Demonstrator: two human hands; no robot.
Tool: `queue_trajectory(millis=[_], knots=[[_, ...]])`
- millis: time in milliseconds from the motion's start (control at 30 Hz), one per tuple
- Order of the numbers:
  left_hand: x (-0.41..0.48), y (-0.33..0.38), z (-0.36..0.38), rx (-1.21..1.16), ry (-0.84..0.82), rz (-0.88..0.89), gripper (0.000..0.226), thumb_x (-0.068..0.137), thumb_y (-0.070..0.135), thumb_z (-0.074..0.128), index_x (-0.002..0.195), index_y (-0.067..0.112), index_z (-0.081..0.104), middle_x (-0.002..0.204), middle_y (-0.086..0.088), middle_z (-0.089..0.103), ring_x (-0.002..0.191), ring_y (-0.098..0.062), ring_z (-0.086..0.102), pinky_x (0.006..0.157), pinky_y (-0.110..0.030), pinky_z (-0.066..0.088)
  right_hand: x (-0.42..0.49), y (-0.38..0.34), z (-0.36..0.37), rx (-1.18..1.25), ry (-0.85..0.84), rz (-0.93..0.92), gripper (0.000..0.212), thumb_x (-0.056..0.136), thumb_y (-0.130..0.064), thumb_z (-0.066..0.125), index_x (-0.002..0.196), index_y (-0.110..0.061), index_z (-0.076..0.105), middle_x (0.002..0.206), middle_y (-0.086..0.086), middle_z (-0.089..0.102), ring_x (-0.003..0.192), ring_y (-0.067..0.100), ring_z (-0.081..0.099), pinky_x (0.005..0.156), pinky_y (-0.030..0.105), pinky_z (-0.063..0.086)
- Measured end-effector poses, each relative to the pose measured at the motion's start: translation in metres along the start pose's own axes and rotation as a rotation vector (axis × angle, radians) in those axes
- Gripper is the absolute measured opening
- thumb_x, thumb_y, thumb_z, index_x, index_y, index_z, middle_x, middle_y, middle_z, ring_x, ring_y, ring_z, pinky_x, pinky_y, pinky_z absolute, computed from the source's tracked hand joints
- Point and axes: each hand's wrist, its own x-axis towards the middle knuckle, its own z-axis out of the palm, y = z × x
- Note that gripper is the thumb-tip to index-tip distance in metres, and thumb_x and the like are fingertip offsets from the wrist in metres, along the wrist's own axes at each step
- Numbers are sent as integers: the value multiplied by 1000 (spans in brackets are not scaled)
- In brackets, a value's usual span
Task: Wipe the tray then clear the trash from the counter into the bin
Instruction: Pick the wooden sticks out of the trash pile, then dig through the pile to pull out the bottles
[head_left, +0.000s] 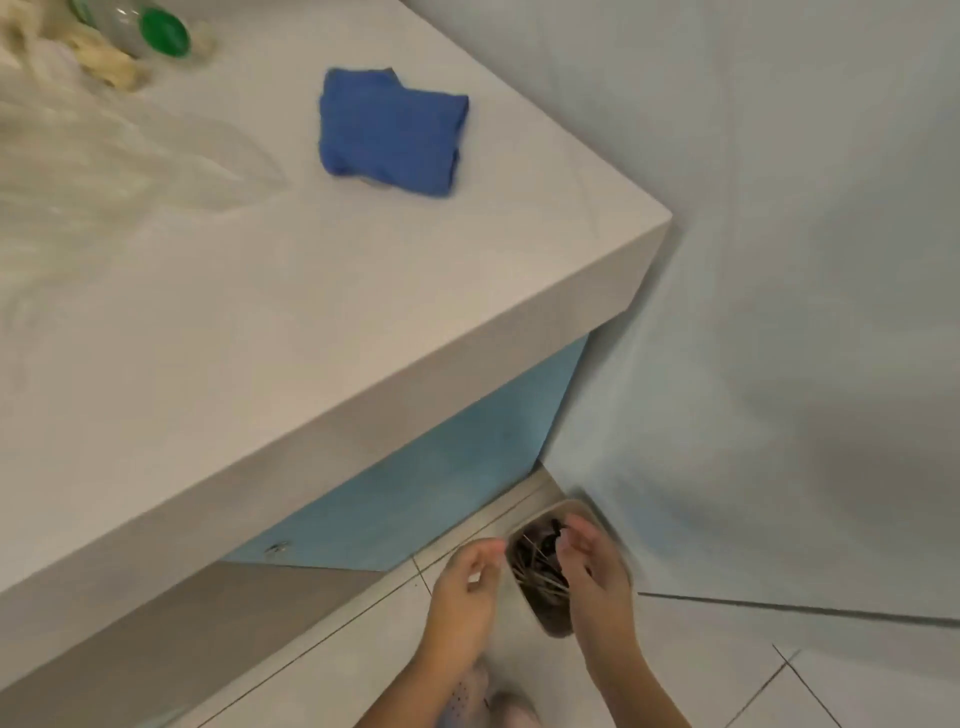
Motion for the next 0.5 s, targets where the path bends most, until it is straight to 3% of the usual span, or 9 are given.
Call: queue_trajectory(millis=[100, 233, 333, 433, 500], knots=[[-56, 58, -57, -100, 71, 56, 20, 94, 8, 54, 89, 21, 68, 90, 5, 70, 84, 1, 63, 77, -12, 45, -55, -63, 16, 9, -105, -82, 13, 89, -16, 62, 102, -16, 65, 95, -3, 69, 91, 14, 64, 83, 24, 50], [-128, 118, -127, -192, 147, 130, 17, 94, 11, 54, 93, 19, 69, 86, -4, 72, 84, -9, 66, 77, -20, 51, -124, -139, 47, 101, -320, -263, 8, 89, -9, 59, 93, -12, 66, 76, 3, 65, 66, 8, 58, 59, 14, 47], [-171, 143, -179, -259, 235, 182, 17, 94, 10, 53, 98, 15, 68, 88, -8, 73, 87, -15, 68, 80, -28, 51, -166, -176, 82, 99, -501, -348, 13, 90, -10, 57, 88, -19, 68, 69, 2, 61, 62, 11, 54, 58, 17, 46], [-205, 155, -231, -356, 358, 229, 17, 94, 8, 51, 98, 11, 67, 87, -7, 73, 85, -15, 68, 73, -20, 53, -195, -202, 122, 45, -677, -394, 17, 90, -8, 57, 88, -22, 67, 68, 2, 59, 57, 10, 53, 55, 18, 46], [-222, 154, -266, -401, 443, 249, 18, 95, 7, 50, 98, 11, 68, 85, -5, 73, 83, -15, 68, 72, -23, 53, -210, -213, 151, -42, -751, -458, 16, 92, -7, 56, 93, -19, 65, 68, 0, 59, 58, 11, 54, 57, 20, 47]])
